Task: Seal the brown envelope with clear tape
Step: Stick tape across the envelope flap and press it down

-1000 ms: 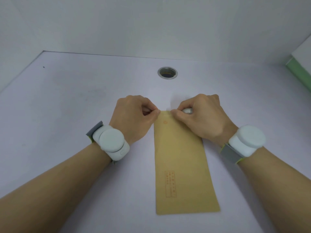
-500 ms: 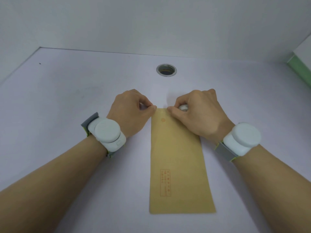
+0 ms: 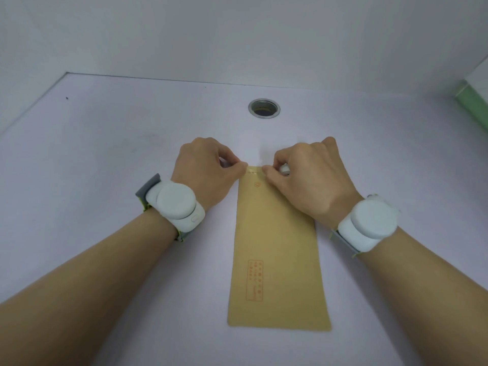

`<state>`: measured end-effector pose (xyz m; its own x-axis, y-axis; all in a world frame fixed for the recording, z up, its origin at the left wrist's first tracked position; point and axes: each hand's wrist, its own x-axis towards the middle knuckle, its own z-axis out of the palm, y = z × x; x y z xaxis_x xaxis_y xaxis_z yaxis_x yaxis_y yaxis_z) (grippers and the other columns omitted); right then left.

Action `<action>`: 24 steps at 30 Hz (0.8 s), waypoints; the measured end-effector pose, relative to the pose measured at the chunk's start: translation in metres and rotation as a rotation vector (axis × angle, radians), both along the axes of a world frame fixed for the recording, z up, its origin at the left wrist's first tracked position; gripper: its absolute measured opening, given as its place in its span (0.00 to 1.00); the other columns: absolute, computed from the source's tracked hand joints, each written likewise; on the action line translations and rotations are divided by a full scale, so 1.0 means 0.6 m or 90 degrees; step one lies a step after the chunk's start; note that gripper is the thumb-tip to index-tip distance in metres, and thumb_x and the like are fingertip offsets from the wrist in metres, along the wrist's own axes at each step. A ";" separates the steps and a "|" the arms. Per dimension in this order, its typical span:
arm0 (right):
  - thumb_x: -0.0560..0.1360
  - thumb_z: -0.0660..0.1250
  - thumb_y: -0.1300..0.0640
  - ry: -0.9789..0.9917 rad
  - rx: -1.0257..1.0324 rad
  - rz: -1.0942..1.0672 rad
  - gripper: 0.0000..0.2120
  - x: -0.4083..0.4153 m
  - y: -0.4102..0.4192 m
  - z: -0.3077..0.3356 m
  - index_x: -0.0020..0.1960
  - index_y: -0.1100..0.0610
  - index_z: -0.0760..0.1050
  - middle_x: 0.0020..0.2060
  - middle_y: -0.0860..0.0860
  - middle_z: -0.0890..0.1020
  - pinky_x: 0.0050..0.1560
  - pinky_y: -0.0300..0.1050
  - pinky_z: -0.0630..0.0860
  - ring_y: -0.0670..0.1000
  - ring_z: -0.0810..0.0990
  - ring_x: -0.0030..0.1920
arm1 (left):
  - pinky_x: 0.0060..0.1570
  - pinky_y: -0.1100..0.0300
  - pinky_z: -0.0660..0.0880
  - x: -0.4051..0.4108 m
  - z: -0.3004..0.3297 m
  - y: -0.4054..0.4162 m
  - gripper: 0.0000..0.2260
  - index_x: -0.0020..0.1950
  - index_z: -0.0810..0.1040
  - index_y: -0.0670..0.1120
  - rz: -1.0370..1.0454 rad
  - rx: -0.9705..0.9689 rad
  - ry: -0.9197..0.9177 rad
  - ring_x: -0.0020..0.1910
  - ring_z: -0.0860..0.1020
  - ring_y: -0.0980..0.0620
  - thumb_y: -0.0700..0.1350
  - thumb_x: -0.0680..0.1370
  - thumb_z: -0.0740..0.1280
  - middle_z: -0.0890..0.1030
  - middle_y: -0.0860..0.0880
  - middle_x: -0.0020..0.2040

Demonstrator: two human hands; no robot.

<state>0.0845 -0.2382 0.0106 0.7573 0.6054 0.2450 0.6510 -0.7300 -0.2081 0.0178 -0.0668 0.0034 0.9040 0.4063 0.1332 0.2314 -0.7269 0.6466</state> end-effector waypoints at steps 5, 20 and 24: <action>0.80 0.61 0.46 0.009 0.015 -0.003 0.17 0.001 -0.001 -0.001 0.36 0.52 0.77 0.28 0.47 0.74 0.54 0.53 0.64 0.57 0.72 0.35 | 0.35 0.69 0.70 0.004 -0.004 0.000 0.07 0.35 0.82 0.54 0.010 -0.005 -0.004 0.34 0.76 0.57 0.51 0.73 0.74 0.79 0.58 0.35; 0.78 0.62 0.46 -0.019 0.019 -0.041 0.15 -0.001 -0.001 -0.014 0.37 0.52 0.78 0.28 0.47 0.75 0.52 0.53 0.63 0.56 0.74 0.37 | 0.32 0.69 0.70 0.017 -0.002 -0.004 0.07 0.33 0.81 0.55 0.033 0.008 0.017 0.34 0.79 0.57 0.50 0.69 0.75 0.82 0.57 0.34; 0.77 0.62 0.46 -0.049 0.019 -0.057 0.14 -0.006 0.001 -0.017 0.37 0.51 0.78 0.31 0.49 0.81 0.52 0.53 0.63 0.55 0.77 0.37 | 0.32 0.66 0.69 0.014 -0.001 -0.002 0.07 0.35 0.81 0.52 0.037 -0.009 0.012 0.31 0.76 0.56 0.50 0.68 0.77 0.78 0.55 0.30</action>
